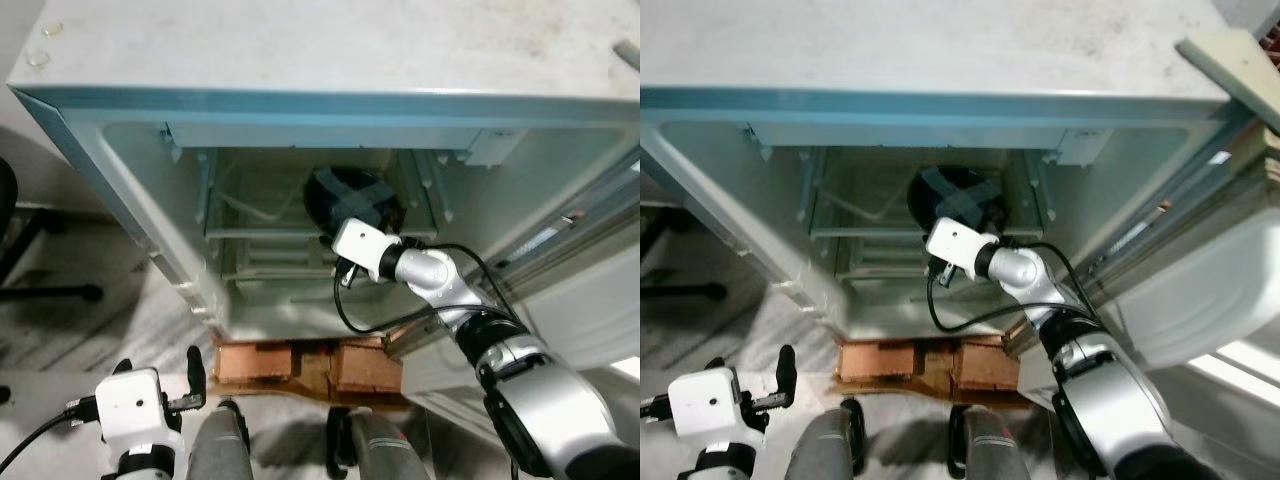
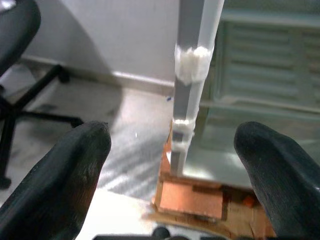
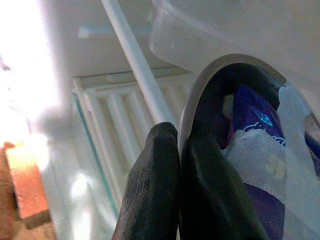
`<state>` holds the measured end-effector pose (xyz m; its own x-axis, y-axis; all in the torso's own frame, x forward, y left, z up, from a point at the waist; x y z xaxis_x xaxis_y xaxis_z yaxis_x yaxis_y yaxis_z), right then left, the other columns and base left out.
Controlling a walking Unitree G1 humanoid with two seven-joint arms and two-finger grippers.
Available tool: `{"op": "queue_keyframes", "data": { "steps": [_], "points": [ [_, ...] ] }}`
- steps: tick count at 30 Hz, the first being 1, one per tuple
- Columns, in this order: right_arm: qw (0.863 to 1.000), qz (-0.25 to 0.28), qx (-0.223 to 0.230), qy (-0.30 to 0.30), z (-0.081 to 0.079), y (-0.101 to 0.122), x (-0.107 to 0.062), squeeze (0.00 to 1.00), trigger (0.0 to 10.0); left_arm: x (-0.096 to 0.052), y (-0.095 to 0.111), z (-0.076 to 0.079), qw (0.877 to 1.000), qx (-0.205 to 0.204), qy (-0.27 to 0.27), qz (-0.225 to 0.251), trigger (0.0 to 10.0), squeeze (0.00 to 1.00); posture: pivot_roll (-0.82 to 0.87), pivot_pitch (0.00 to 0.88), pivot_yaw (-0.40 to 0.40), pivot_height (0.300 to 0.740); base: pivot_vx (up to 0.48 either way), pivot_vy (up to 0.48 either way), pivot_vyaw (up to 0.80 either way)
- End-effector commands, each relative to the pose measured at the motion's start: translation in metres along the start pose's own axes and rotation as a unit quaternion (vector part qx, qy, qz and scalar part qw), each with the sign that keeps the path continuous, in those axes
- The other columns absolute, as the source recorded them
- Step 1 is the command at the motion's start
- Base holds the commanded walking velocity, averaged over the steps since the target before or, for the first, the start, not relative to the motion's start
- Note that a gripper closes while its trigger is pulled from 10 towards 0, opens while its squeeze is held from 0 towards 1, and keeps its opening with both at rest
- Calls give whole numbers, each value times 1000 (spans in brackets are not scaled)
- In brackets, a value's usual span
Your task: Restocking fridge
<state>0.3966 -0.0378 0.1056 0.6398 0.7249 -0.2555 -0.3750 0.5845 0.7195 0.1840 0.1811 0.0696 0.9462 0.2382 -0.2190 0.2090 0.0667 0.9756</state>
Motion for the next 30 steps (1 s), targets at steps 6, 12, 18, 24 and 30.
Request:
{"op": "queue_keyframes", "data": {
  "steps": [6,12,18,24,30],
  "points": [
    [999,-30,-44,-11,16,7,12,0,10000,-11,-2,-2,1000,4,8,-22,10000,0,211,377,-90,740,0,0,0],
    [993,-66,-93,-32,34,9,16,0,10000,-14,-2,-2,1000,4,10,-29,10000,0,219,386,-92,740,0,0,0],
    [987,-92,-105,-73,57,10,14,1000,10000,-13,-2,-2,999,5,11,-32,10000,0,222,377,-94,740,0,0,0],
    [986,-68,-125,-90,61,20,16,1000,10000,-10,-2,3,999,11,4,-33,10000,0,213,370,-98,740,0,0,0],
    [982,-48,-144,-116,69,26,12,1000,10000,-6,-3,3,999,11,3,-34,10000,0,210,357,-98,740,0,0,0]
  ]
}}
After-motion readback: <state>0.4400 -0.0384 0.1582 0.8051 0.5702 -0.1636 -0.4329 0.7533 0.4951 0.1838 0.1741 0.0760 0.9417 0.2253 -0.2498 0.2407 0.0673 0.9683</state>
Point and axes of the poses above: a point about 5 cm out from each wrist's last joint towards the gripper, its own x axis pointing out of the wrist towards the gripper, its own y axis along the axis of the wrist's last joint, z = x × y, the point moved 6 cm from there along x, pointing out of the wrist towards the gripper, and after that the axes turned 2 degrees about -x, right-handed, at the moved point
